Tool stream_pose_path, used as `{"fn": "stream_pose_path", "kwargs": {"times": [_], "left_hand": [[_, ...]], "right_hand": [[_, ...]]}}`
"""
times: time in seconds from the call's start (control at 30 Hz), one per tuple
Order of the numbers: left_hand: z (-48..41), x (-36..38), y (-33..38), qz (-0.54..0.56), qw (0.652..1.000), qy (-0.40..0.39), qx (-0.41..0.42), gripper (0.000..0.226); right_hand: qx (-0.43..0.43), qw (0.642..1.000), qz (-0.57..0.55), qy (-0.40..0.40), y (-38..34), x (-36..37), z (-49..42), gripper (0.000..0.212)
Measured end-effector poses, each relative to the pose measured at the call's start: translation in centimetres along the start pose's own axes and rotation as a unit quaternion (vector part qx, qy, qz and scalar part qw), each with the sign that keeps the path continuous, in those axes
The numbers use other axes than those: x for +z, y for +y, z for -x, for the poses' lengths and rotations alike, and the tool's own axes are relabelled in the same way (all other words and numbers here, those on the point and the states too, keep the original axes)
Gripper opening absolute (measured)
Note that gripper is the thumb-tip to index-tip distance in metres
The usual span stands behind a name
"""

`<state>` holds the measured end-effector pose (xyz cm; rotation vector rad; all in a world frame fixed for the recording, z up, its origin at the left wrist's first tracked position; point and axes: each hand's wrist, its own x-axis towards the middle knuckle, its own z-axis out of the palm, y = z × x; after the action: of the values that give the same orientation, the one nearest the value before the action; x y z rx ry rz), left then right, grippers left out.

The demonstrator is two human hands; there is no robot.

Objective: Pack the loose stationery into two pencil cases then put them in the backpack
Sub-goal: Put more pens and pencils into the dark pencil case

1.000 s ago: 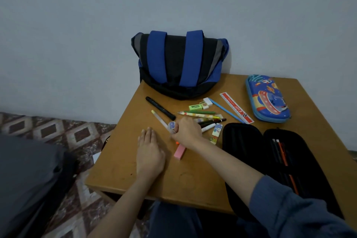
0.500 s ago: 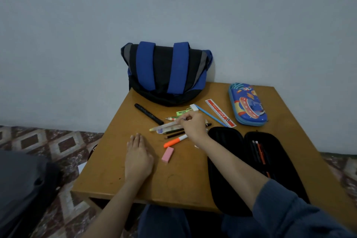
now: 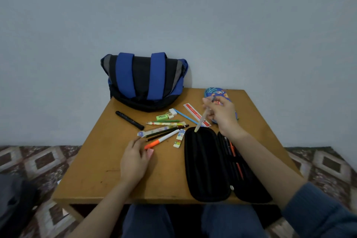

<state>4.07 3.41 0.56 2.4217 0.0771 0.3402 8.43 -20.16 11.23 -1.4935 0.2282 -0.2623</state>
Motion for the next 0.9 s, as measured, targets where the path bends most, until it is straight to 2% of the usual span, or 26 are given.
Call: {"fn": "stream_pose_path", "kwargs": {"times": [0.1, 0.2, 0.3, 0.4, 0.5, 0.57, 0.7, 0.83, 0.9], "left_hand": [[0.5, 1.6, 3.7, 0.043, 0.997, -0.011, 0.061, 0.034], [1.1, 3.1, 7.4, 0.074, 0.989, -0.057, 0.112, 0.034], [1.8, 4.8, 10.6, 0.082, 0.980, -0.112, 0.139, 0.035], [2.6, 6.3, 12.9, 0.050, 0.967, -0.187, 0.164, 0.043], [3.4, 7.9, 14.2, -0.010, 0.934, -0.279, 0.222, 0.058], [3.8, 8.8, 13.9, -0.058, 0.912, -0.322, 0.248, 0.065], [4.3, 10.3, 12.1, -0.119, 0.898, -0.321, 0.275, 0.064], [4.4, 10.8, 11.9, -0.126, 0.900, -0.309, 0.280, 0.062], [4.4, 10.8, 11.9, -0.128, 0.900, -0.308, 0.281, 0.062]], "right_hand": [[-0.040, 0.997, 0.056, 0.018, 0.0, -1.9, -0.2, 0.009], [-0.056, 0.994, 0.084, 0.044, 0.1, -3.8, -0.4, 0.013], [-0.057, 0.991, 0.118, 0.022, 0.0, -5.8, -0.3, 0.014], [-0.061, 0.988, 0.134, 0.037, 0.4, -7.9, -0.6, 0.011], [-0.059, 0.978, 0.168, 0.105, 0.9, -9.9, -1.6, 0.010], [-0.062, 0.972, 0.195, 0.118, 1.2, -10.9, -2.0, 0.011], [-0.083, 0.966, 0.226, 0.092, 1.9, -12.2, -2.0, 0.004], [-0.109, 0.943, 0.309, 0.050, 2.6, -13.3, -2.6, 0.025], [-0.111, 0.934, 0.339, 0.033, 2.9, -13.6, -2.7, 0.020]]}}
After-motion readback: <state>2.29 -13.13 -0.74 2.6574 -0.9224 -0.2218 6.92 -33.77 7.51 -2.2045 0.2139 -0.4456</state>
